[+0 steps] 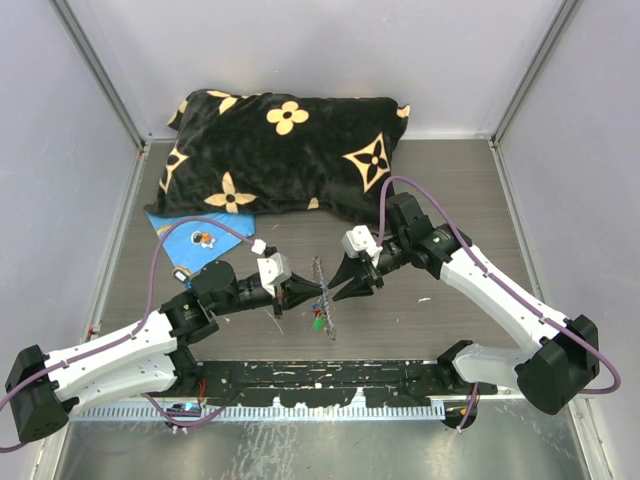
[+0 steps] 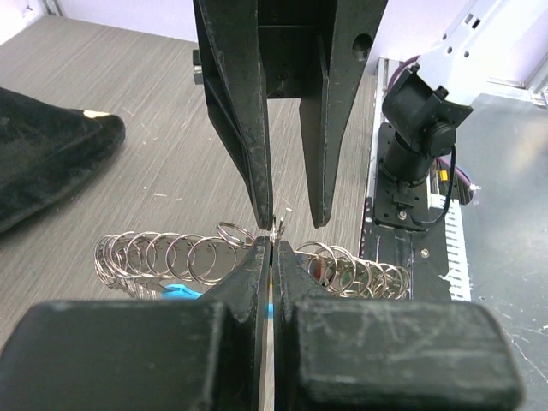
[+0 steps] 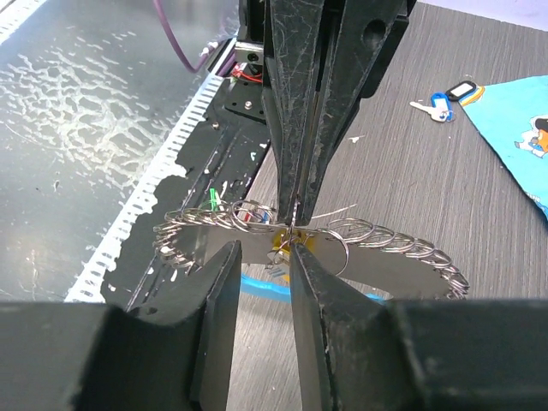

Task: Remove the keys from the keyring
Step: Remove the key from the keyring.

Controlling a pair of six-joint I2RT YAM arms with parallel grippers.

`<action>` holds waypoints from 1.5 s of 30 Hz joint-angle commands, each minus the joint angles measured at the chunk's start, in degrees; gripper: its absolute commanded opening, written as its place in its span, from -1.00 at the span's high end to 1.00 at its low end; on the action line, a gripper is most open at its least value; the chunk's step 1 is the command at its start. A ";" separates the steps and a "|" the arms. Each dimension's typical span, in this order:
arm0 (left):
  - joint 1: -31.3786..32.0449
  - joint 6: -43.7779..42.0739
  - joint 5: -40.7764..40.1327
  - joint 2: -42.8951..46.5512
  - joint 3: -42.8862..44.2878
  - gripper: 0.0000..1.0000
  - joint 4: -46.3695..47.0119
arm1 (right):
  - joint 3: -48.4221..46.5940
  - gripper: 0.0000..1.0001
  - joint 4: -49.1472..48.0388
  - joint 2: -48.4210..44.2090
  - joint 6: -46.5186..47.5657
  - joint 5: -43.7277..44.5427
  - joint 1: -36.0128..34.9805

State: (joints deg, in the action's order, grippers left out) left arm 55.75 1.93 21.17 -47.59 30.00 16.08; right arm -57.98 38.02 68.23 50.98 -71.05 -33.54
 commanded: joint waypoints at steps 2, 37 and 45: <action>-0.02 1.23 -1.15 1.30 0.61 1.00 9.19 | -2.01 0.32 -3.05 -0.49 -3.21 -2.58 -0.19; 0.00 0.96 -4.17 9.51 -1.60 -0.06 1.65 | -8.36 0.99 9.98 0.48 6.20 11.45 -1.00; 0.00 2.67 -4.94 6.84 -4.32 -0.38 9.81 | -22.12 0.99 28.74 7.00 14.81 25.09 -2.10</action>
State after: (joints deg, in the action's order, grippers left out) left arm 55.77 3.68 17.19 -37.69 26.65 18.31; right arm -72.38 56.58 72.60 60.23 -53.04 -34.70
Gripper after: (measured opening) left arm 0.664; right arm 0.029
